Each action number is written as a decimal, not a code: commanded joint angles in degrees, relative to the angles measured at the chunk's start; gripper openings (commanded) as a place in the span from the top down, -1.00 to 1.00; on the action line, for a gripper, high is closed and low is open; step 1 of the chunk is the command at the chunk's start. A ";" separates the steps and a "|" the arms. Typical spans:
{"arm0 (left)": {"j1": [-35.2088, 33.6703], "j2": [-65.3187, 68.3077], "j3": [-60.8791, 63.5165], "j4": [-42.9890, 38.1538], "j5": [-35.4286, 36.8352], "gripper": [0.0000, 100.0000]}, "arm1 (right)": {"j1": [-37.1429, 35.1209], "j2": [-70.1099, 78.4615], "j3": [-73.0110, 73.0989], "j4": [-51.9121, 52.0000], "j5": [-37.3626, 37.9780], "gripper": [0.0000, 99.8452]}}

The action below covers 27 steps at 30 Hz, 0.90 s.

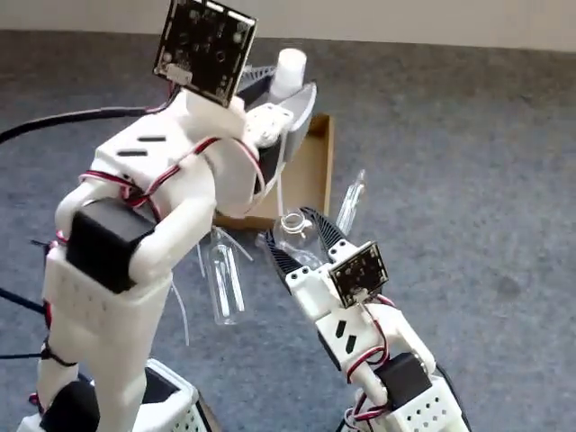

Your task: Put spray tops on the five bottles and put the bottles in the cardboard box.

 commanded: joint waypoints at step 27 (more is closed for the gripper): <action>3.65 -2.15 2.59 -4.92 -4.22 0.99 | -0.13 -0.57 -0.75 0.48 -0.26 0.99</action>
